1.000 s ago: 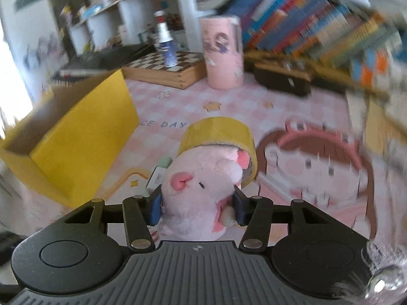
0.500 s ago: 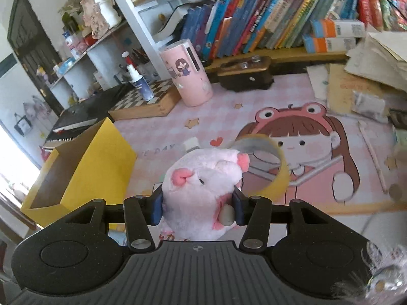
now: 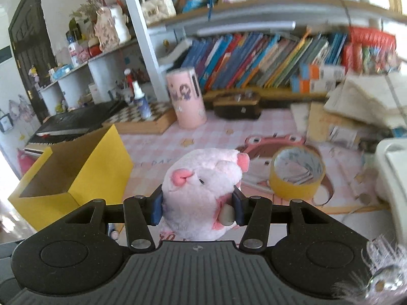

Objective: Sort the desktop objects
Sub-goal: 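Carry the toy car with the left tool while the right tool carries the pig over the box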

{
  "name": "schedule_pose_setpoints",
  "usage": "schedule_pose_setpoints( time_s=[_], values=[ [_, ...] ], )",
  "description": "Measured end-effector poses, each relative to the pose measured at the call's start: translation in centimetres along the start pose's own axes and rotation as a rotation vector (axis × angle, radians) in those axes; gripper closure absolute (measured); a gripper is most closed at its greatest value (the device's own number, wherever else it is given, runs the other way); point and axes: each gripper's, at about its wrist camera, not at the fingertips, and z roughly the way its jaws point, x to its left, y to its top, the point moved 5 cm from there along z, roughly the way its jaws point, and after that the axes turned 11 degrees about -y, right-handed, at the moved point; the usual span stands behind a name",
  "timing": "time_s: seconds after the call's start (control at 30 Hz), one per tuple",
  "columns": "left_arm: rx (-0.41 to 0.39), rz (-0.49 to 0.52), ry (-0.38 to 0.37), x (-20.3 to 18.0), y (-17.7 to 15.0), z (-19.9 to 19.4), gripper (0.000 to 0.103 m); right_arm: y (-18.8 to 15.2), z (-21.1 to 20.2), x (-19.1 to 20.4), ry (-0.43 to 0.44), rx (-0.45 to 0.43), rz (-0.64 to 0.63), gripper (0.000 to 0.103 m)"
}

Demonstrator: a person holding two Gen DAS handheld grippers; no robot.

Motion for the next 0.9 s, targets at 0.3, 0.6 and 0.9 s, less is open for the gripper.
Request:
schedule_pose_setpoints(
  time_s=[0.3,0.6,0.9],
  values=[
    [0.003,0.003,-0.021,1.8,-1.2,-2.9,0.062,-2.2,-2.6,2.6,-0.032,0.007,0.006,0.055],
    [0.012,0.009,-0.028,3.6,-2.8,-5.8,0.062,-5.5,-4.9,5.5,-0.058,0.05,-0.002,0.055],
    [0.022,-0.005,-0.01,5.5,-4.9,-9.0,0.062,-8.8,-6.8,8.9,-0.029,0.106,-0.038,0.055]
  ],
)
